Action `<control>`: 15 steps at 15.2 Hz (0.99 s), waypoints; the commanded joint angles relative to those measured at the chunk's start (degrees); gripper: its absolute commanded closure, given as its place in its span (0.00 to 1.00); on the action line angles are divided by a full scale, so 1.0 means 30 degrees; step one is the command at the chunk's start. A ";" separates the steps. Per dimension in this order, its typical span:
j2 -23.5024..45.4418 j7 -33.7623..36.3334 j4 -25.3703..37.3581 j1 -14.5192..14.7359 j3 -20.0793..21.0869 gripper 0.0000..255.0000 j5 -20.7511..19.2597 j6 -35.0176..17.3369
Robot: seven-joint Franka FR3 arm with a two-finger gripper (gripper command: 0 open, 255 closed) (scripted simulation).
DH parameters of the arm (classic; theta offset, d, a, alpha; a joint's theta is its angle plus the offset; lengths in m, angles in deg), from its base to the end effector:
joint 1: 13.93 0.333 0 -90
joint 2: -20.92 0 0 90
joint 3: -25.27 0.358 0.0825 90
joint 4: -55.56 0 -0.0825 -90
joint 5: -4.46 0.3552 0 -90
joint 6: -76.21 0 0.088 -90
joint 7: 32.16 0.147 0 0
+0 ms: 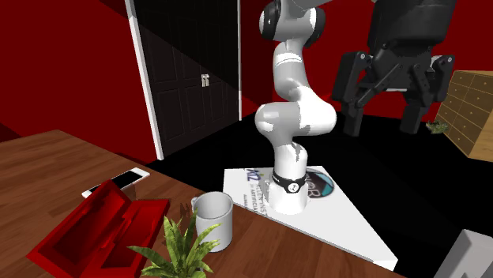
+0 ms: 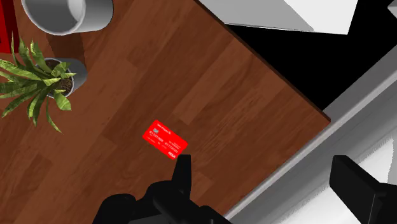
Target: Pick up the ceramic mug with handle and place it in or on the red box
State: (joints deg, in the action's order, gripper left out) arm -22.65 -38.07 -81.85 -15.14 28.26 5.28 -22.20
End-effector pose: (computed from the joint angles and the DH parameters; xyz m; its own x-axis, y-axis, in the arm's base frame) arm 0.2723 0.0149 0.5679 0.9898 0.1202 0.0764 0.1183 -0.9925 0.0297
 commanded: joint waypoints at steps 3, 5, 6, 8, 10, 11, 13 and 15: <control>-0.0569 -0.0639 -0.1152 -0.0234 -0.0560 0.00 -0.0398 -0.0480; -0.1081 -0.1286 -0.2242 -0.0511 -0.1147 0.00 -0.0848 -0.0966; -0.1312 -0.1613 -0.2763 -0.0668 -0.1450 0.00 -0.1092 -0.1214; -0.1721 -0.2281 -0.3756 -0.1025 -0.2078 0.00 -0.1616 -0.1724; -0.2049 -0.2963 -0.4681 -0.1432 -0.2740 0.00 -0.2193 -0.2260; -0.2179 -0.3308 -0.5117 -0.1652 -0.3087 0.00 -0.2502 -0.2540; -0.2361 -0.4012 -0.5934 -0.2135 -0.3805 0.00 -0.3156 -0.3130; -0.2426 -0.4737 -0.6671 -0.2673 -0.4556 0.00 -0.3854 -0.3771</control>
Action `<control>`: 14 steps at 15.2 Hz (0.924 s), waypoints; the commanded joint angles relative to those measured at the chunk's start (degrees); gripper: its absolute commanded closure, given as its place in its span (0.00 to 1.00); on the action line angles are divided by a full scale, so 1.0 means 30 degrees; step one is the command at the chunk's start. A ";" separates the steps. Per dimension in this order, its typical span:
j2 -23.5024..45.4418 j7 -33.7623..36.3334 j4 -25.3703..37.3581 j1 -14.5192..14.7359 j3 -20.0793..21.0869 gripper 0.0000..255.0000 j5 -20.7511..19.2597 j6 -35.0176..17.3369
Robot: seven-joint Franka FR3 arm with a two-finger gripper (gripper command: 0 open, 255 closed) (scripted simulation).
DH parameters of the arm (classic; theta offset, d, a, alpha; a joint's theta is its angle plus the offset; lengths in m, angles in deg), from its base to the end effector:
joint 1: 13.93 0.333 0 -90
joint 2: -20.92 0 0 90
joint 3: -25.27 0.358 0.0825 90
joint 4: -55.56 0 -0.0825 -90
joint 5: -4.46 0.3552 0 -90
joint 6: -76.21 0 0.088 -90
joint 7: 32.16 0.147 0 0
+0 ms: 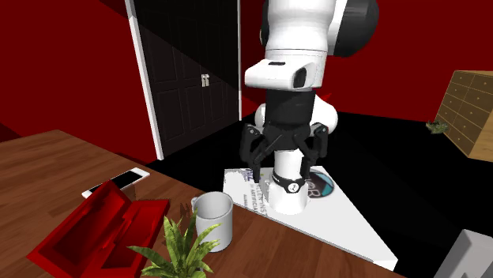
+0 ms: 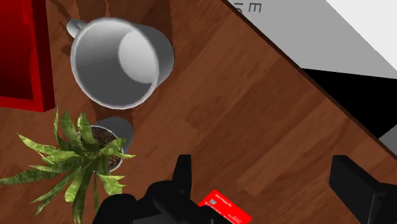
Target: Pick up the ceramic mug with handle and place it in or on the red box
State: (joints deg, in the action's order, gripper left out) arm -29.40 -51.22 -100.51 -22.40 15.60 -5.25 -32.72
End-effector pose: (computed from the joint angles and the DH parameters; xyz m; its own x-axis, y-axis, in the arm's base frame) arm 0.2220 -0.0950 0.4625 0.9915 0.1247 0.0371 0.1229 -0.9913 0.0479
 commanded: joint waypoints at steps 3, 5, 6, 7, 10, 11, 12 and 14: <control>-0.0018 -0.1461 -0.1396 -0.1132 -0.1536 0.00 -0.1472 -0.1340; 0.0282 -0.2211 -0.1906 -0.1752 -0.2380 0.00 -0.2263 -0.2148; 0.0494 -0.2585 -0.2122 -0.2061 -0.2818 0.00 -0.2670 -0.2581; 0.0752 -0.2961 -0.2312 -0.2374 -0.3260 0.00 -0.3077 -0.3035; 0.1413 -0.3720 -0.2610 -0.2993 -0.4179 0.00 -0.3904 -0.4018; 0.1592 -0.3706 -0.2775 -0.3021 -0.4272 0.00 -0.3996 -0.4360; 0.1781 -0.3690 -0.2935 -0.3048 -0.4367 0.00 -0.4090 -0.4707; 0.2190 -0.3657 -0.3241 -0.3099 -0.4558 0.00 -0.4280 -0.5418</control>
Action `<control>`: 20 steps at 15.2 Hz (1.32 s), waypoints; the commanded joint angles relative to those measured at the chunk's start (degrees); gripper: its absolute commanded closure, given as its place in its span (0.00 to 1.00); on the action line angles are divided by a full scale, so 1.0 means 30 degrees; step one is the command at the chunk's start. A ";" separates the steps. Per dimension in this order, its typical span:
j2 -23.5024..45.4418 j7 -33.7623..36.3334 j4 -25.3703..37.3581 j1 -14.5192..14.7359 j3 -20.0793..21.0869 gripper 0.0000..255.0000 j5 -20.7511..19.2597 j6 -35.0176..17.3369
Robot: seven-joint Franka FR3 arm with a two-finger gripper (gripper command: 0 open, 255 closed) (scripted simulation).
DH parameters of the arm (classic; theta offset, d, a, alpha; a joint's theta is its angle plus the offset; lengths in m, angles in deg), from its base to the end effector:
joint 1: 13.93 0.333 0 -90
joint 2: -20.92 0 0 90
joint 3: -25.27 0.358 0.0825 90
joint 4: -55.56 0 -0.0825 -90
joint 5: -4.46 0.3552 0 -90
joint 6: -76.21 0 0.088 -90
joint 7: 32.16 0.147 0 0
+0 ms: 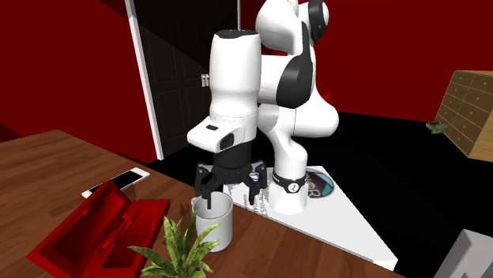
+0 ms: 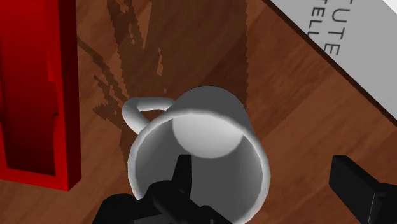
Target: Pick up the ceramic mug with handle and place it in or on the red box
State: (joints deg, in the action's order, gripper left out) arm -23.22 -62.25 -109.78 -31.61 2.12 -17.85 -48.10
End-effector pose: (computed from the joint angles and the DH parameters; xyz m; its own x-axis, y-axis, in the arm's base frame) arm 0.1884 -0.1802 0.3763 0.9913 0.1315 0.0063 0.1309 -0.9894 0.0624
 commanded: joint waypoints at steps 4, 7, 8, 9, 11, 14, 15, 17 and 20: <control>0.0974 0.0084 -0.0645 -0.0107 -0.0416 0.00 -0.0425 -0.1623; 0.0973 0.0083 -0.0645 -0.0107 -0.0416 0.00 -0.0425 -0.1623; 0.0974 0.0083 -0.0645 -0.0107 -0.0416 0.00 -0.0425 -0.1623; 0.0974 0.0083 -0.0645 -0.0107 -0.0416 0.00 -0.0425 -0.1623; 0.0971 0.0083 -0.0642 -0.0107 -0.0414 0.00 -0.0423 -0.1618; 0.0971 0.0083 -0.0642 -0.0107 -0.0414 1.00 -0.0423 -0.1618; 0.0971 0.0083 -0.0642 -0.0107 -0.0414 1.00 -0.0423 -0.1618; 0.0970 0.0083 -0.0643 -0.0107 -0.0414 1.00 -0.0423 -0.1617; 0.0968 0.0083 -0.0644 -0.0108 -0.0414 1.00 -0.0424 -0.1616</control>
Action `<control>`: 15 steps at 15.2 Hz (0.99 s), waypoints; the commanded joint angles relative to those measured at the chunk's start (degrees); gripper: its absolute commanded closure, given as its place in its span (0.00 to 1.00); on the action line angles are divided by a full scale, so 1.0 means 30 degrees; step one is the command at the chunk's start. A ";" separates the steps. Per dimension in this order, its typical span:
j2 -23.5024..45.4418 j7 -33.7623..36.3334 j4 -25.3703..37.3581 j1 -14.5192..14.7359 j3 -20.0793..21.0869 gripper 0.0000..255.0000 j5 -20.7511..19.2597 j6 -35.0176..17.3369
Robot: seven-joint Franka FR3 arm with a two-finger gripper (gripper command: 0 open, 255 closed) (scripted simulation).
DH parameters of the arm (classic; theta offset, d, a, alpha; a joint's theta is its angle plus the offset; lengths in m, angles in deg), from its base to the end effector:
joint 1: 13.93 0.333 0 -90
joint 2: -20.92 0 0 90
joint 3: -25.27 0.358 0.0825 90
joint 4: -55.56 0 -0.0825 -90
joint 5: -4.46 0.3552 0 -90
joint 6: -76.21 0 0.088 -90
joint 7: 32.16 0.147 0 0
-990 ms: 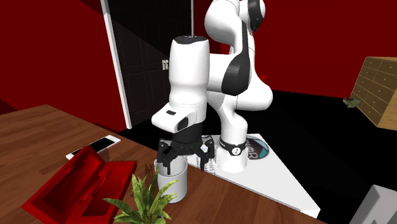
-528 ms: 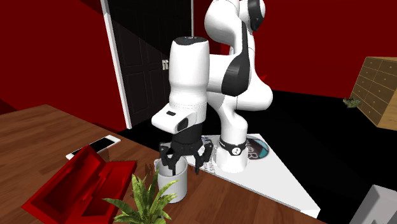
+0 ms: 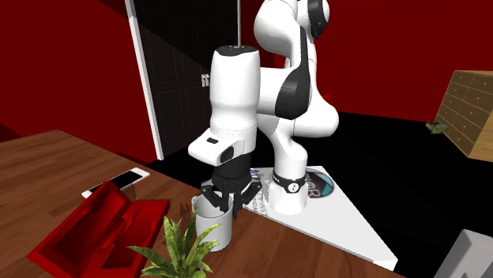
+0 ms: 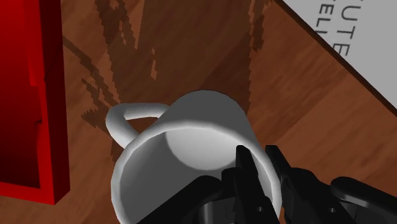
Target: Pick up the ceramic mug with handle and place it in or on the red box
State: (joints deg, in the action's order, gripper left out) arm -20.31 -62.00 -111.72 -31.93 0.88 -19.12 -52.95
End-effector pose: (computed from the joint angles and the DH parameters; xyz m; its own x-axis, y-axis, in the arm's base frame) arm 0.1913 -0.1820 0.3567 0.9912 0.1318 0.0068 0.1312 -0.9894 0.0627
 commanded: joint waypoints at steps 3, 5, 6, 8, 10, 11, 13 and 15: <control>-0.0446 -0.0055 0.0298 0.0044 0.0172 1.00 0.0185 0.0731; -0.0851 -0.0108 0.0615 0.0092 0.0342 1.00 0.0368 0.1445; -0.1037 -0.0133 0.0781 0.0118 0.0426 1.00 0.0458 0.1793; -0.1378 -0.0183 0.1126 0.0170 0.0593 1.00 0.0637 0.2471; -0.1679 -0.0230 0.1488 0.0224 0.0757 1.00 0.0811 0.3128; -0.1816 -0.0253 0.1676 0.0252 0.0837 1.00 0.0896 0.3449; -0.2061 -0.0297 0.2063 0.0308 0.0995 1.00 0.1062 0.4075; -0.2271 -0.0341 0.2466 0.0364 0.1149 1.00 0.1224 0.4683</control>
State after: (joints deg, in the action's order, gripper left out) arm -26.83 -62.94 -104.97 -30.93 4.10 -15.70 -39.85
